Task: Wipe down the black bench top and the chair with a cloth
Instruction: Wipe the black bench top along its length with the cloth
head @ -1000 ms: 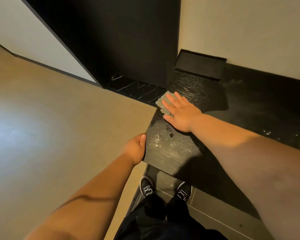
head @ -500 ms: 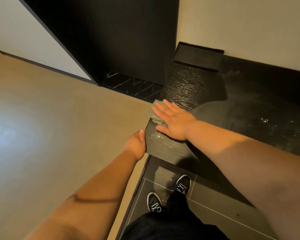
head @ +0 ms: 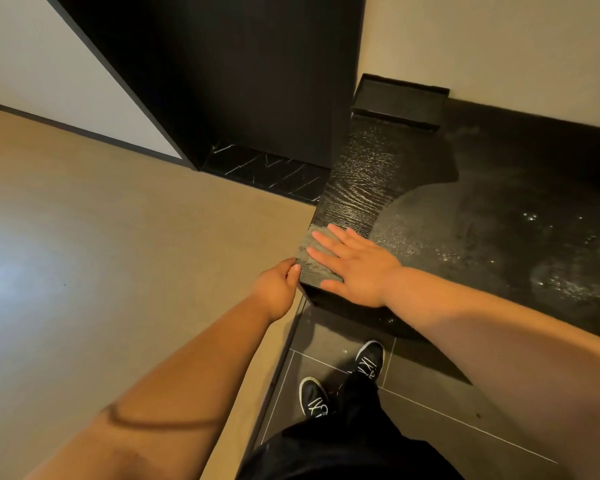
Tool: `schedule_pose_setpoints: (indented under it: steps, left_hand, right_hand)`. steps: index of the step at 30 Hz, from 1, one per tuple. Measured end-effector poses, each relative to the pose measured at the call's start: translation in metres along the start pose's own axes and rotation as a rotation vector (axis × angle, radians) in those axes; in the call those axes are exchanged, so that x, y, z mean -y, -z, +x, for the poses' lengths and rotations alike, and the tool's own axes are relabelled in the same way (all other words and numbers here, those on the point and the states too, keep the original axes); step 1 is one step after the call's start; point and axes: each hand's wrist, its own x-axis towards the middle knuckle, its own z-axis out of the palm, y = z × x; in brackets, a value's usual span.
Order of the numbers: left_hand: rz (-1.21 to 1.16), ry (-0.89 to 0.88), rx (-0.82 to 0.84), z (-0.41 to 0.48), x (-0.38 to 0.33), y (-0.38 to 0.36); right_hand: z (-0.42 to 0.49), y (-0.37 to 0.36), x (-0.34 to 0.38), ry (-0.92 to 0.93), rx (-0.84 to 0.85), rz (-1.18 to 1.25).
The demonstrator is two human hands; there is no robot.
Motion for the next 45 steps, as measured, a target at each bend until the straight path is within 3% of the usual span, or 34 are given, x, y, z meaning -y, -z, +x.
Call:
schedule_pose_setpoints:
  steps: [6,14,21,26,31,34,40,45]
  left_hand:
    - [0.037,-0.038,0.032,-0.009,-0.002,0.005]
    - [0.149,-0.077,0.053,-0.027,0.006,0.008]
    - [0.154,-0.140,0.019,-0.036,-0.006,0.012]
    - [0.198,-0.111,0.059,-0.039,0.005,0.017]
    - [0.221,-0.086,0.059,-0.045,0.013,0.016]
    - [0.200,-0.072,0.058,-0.048,0.009,0.019]
    - [0.313,-0.261,0.056,-0.048,-0.006,0.019]
    - [0.251,-0.230,0.070,-0.054,-0.003,0.011]
  right_hand:
    - [0.019,0.005,0.001,-0.317,-0.069,0.120]
    - [-0.017,-0.025,0.055,-0.072,0.000,0.061]
    - [0.000,-0.010,0.031,-0.434,-0.076,0.191]
    - [-0.004,-0.032,0.076,-0.251,-0.113,0.132]
    - [-0.017,-0.036,0.071,-0.173,-0.043,0.066]
    - [-0.038,-0.039,0.044,-0.263,-0.084,0.080]
    - [-0.051,-0.042,0.039,-0.508,-0.147,0.175]
    - [-0.025,-0.048,0.084,-0.281,-0.106,0.177]
